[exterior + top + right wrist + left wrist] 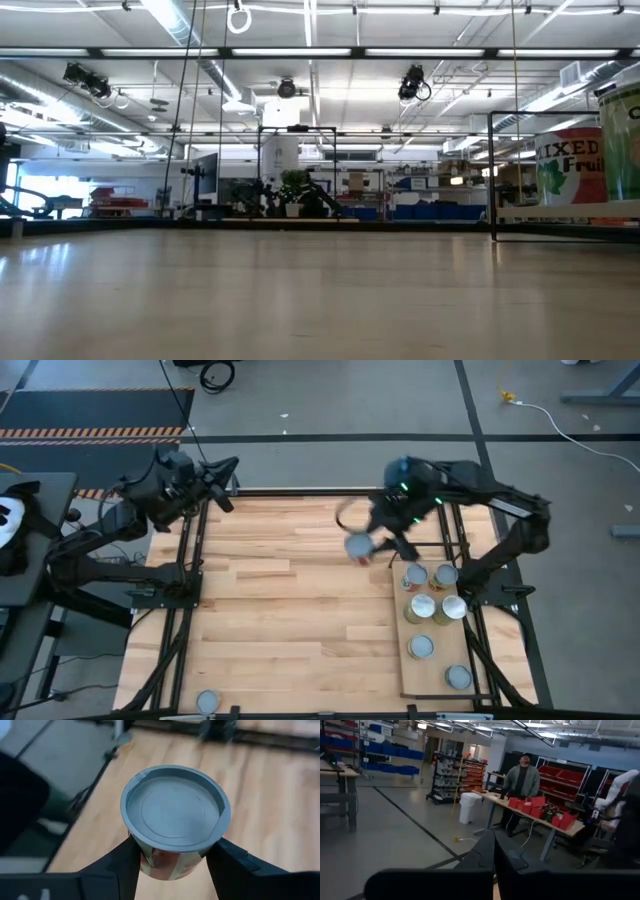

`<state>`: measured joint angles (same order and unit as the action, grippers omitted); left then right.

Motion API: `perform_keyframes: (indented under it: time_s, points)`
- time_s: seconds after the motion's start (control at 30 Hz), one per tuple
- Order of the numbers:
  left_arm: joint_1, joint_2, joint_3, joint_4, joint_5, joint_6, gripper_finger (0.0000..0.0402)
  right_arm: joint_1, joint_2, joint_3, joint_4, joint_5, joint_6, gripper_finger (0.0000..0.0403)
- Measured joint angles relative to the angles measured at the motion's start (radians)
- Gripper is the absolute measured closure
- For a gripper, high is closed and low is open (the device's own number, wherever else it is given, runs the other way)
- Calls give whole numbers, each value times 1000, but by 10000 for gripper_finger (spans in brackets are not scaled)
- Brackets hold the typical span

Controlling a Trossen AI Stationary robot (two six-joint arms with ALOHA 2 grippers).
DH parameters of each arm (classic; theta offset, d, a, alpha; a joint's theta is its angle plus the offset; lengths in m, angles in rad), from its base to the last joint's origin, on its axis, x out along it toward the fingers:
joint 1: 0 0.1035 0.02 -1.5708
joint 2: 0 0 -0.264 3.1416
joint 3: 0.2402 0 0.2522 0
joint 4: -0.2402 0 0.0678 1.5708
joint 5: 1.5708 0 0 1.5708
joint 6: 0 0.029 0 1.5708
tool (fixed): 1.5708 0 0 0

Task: Pick and place cans onto a shelf
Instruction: Put the canned tomato on the shelf

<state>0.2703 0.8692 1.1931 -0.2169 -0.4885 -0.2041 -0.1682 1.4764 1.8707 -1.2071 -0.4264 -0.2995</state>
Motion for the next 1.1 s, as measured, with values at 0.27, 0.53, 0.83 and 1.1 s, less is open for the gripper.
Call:
perform_keyframes:
  time_s: [0.27,0.53,0.83,1.1]
  points:
    - [3,103,0,141,-11,81,397,181,-92,-4,-381,75,99,201]
    - [-37,140,0,142,177,-125,397,407,-243,-226,-365,61,332,201]
    - [-250,139,0,62,154,-145,397,709,-409,-605,-63,104,859,201]
    - [-408,139,0,-113,52,-255,397,994,-392,-804,186,144,1032,201]
